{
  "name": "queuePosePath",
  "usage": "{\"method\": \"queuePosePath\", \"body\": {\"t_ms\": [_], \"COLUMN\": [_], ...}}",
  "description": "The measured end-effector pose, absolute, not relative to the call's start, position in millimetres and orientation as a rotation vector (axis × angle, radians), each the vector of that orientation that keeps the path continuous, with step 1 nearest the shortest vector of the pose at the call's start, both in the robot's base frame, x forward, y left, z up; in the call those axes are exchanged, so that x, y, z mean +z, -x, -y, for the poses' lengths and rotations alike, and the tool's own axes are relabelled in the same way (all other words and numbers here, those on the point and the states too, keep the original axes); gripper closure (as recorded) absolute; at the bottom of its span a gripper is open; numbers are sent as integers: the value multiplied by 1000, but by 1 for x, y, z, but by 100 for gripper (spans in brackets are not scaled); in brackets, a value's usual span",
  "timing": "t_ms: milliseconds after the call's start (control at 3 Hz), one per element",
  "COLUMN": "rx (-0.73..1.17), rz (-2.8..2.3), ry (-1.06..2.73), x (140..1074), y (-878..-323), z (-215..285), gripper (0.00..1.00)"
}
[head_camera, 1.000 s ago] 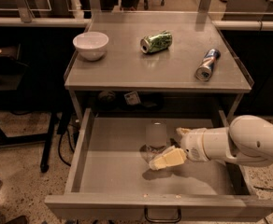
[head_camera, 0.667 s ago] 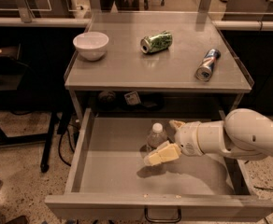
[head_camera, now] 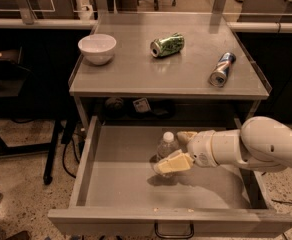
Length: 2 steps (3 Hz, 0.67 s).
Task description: Pick water bottle from top drawer and place on counter
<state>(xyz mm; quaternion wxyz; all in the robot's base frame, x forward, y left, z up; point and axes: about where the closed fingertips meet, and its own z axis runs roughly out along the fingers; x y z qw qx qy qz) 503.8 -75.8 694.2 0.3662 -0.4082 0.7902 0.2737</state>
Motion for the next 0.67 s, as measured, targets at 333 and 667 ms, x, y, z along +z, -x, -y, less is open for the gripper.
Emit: {"method": "queuePosePath", "body": {"t_ms": [333,667], "rx": [703,703], "rz": [-2031,-2031], "ry": [1049,1049], "x": [694,694], "y": [-504,-504], "z": [76,76], "gripper": [43,66]}}
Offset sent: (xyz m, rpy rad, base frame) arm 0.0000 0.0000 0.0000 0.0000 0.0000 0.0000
